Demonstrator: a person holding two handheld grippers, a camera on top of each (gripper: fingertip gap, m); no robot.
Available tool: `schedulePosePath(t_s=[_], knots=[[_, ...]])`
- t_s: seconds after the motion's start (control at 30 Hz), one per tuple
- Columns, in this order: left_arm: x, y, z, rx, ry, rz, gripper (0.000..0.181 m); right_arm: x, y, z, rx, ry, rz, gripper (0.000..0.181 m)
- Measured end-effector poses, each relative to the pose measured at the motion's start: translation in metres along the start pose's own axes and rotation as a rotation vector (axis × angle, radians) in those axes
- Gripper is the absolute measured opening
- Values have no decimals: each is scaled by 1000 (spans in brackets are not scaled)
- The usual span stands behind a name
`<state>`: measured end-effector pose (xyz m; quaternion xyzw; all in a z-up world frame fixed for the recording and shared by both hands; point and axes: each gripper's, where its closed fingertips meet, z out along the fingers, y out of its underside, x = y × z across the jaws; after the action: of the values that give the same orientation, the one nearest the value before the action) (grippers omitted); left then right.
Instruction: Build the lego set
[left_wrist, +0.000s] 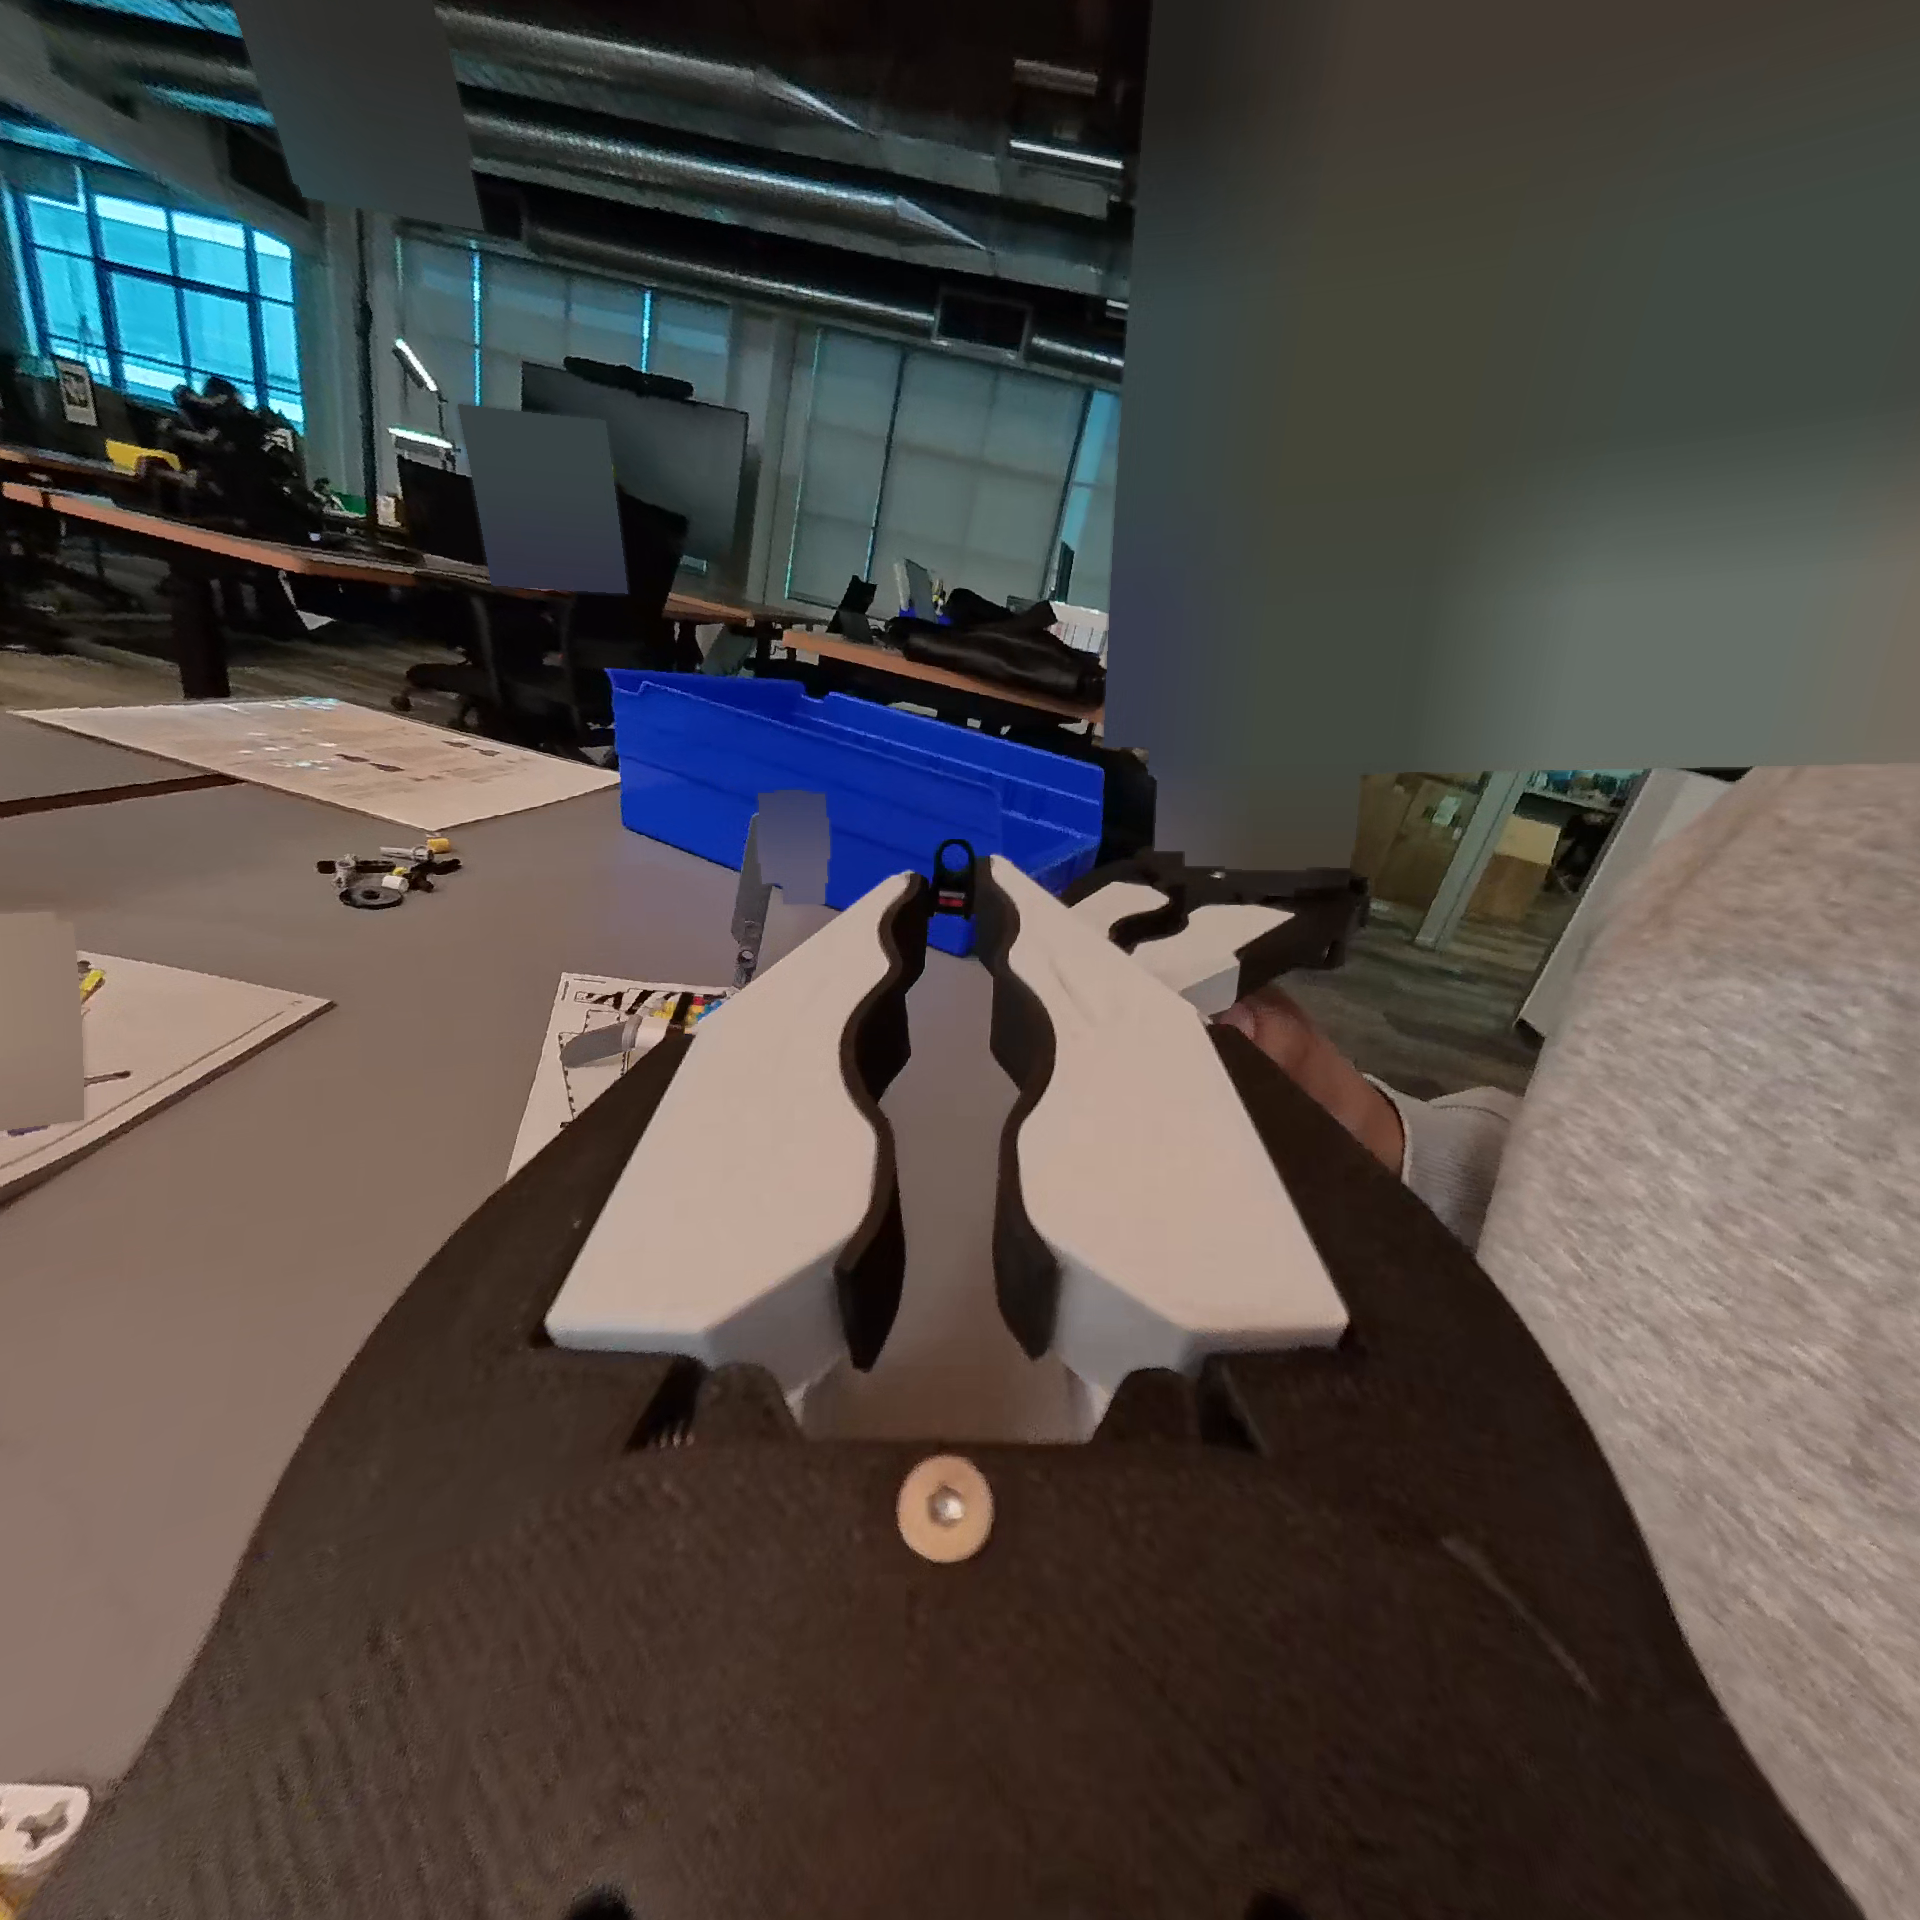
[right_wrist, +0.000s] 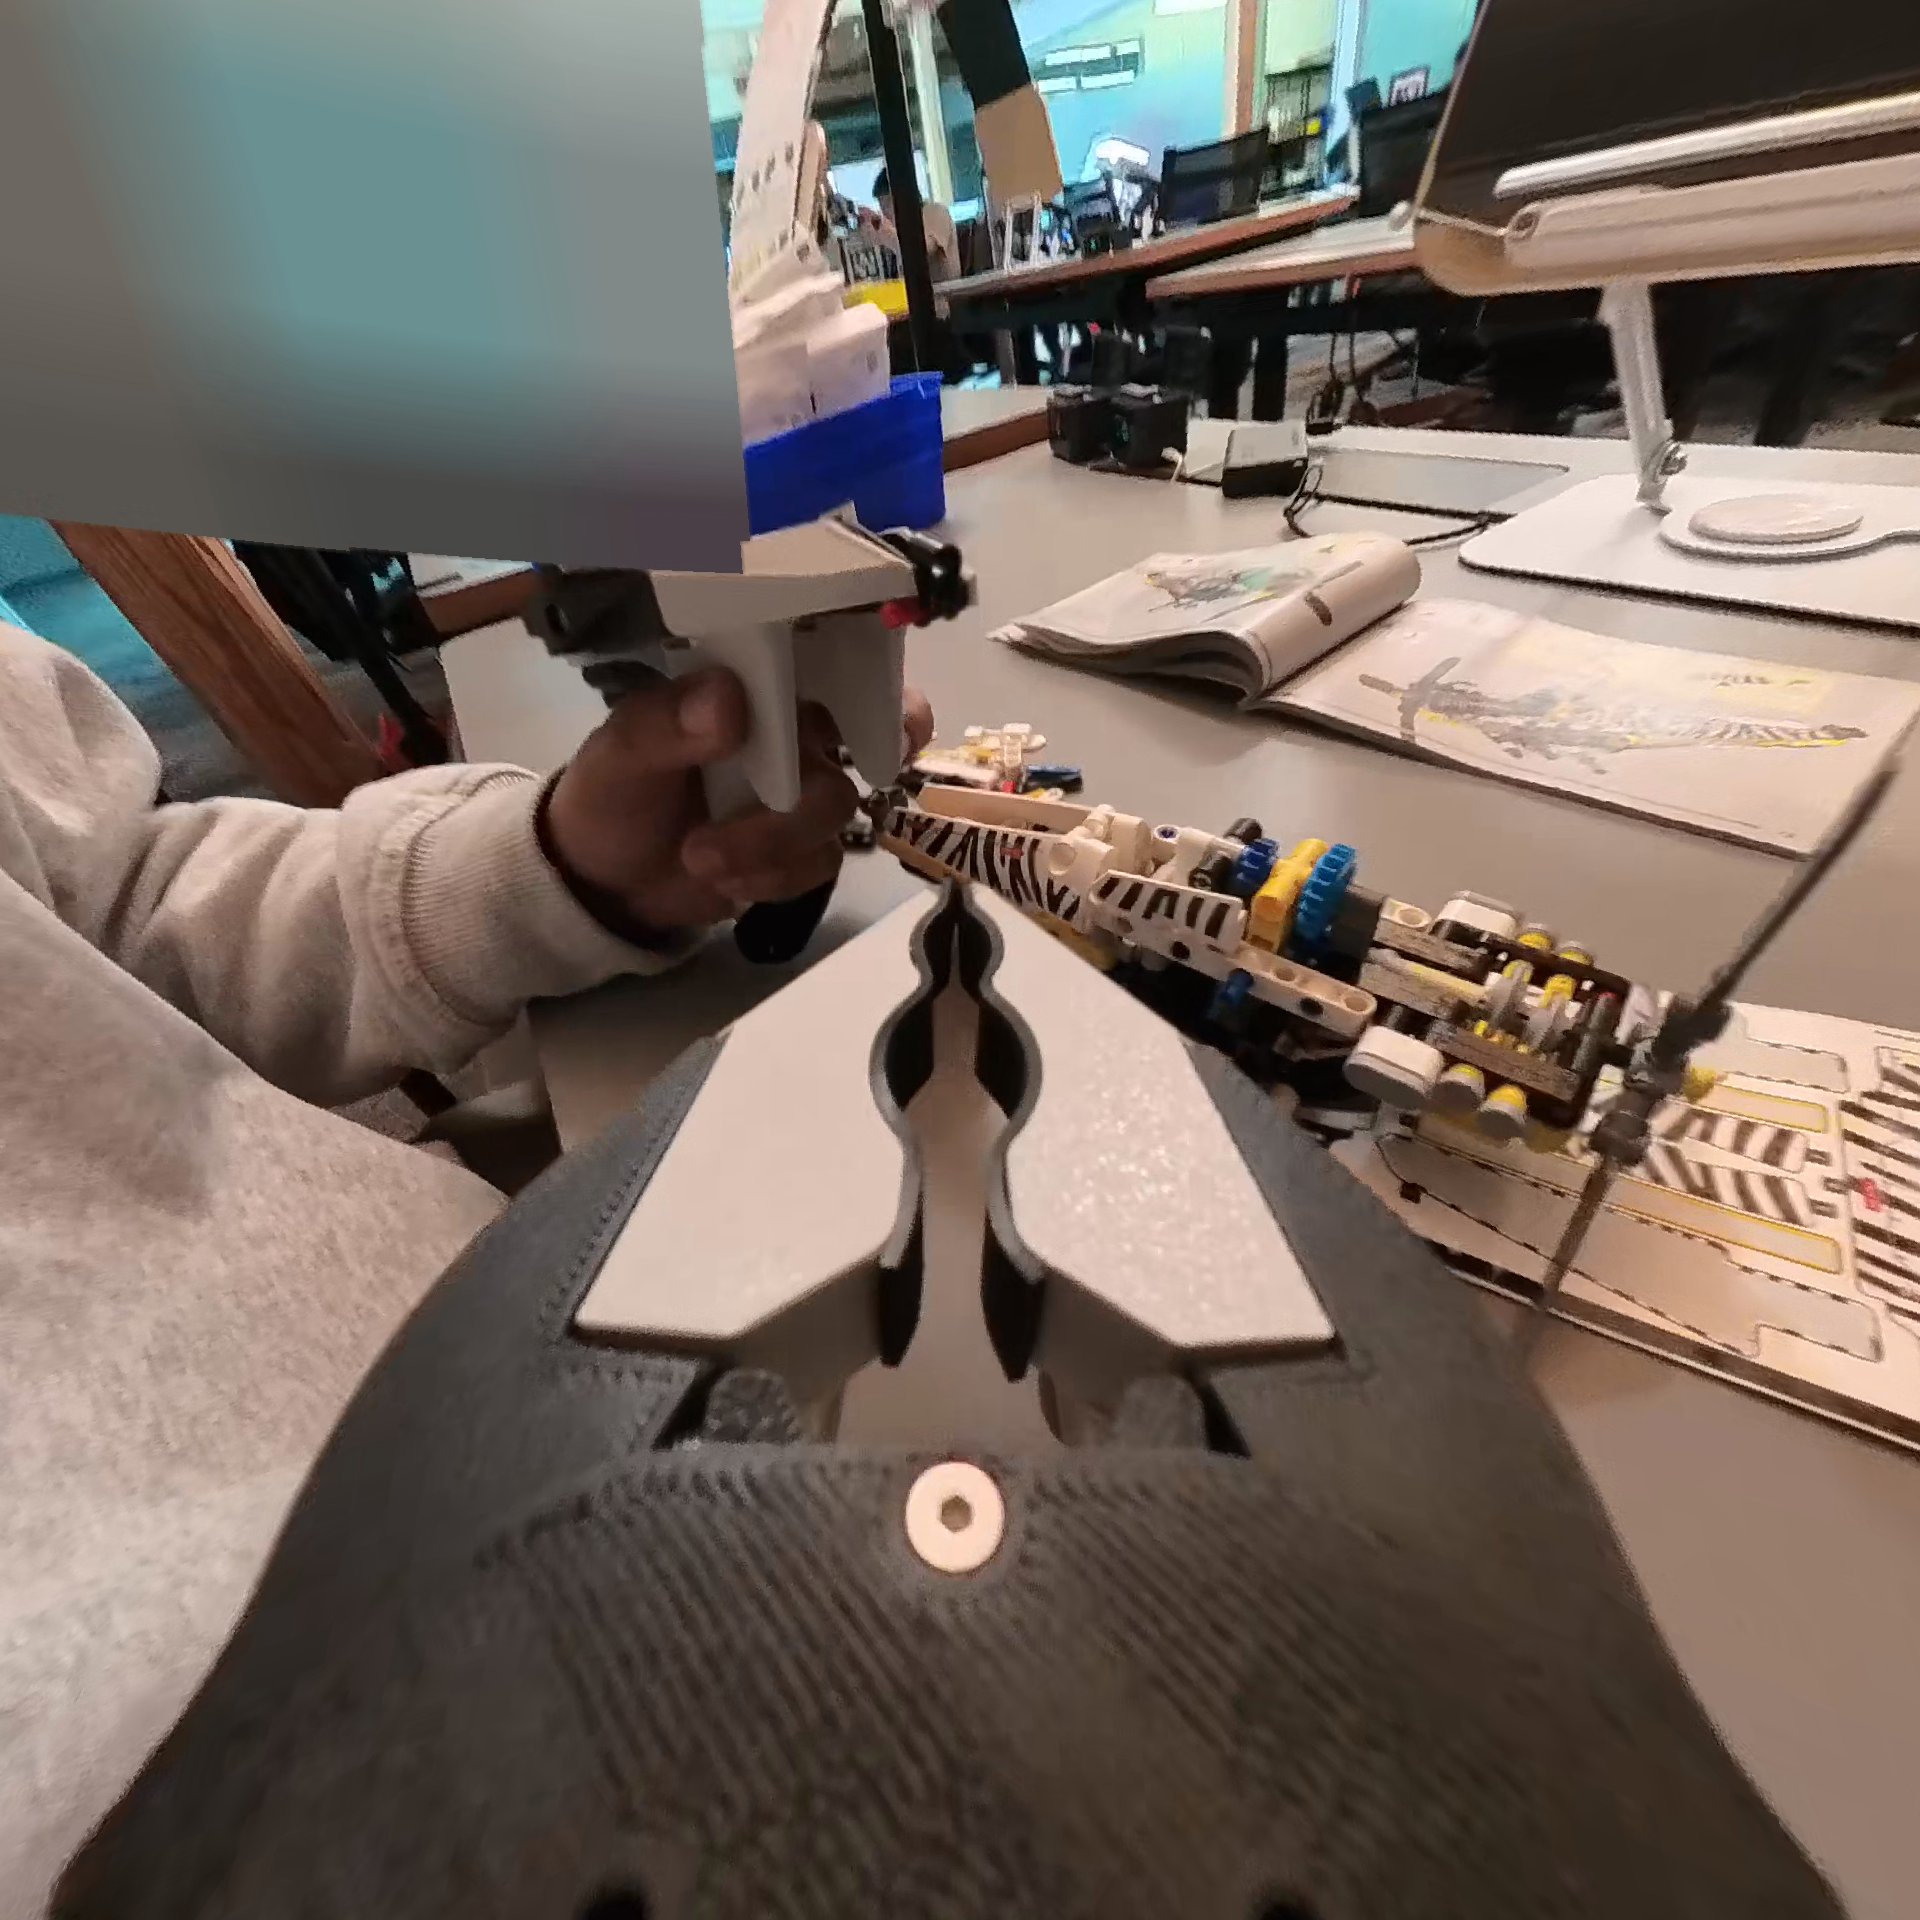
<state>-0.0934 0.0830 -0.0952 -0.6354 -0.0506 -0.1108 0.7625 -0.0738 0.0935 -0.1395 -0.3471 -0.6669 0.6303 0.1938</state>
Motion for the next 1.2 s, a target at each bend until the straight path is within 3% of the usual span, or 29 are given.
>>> schedulePosePath(t_s=[1.2], knots=[[-4,2,1,-5,-21,-17,8,3,-5,-4,36,-7,21,0]])
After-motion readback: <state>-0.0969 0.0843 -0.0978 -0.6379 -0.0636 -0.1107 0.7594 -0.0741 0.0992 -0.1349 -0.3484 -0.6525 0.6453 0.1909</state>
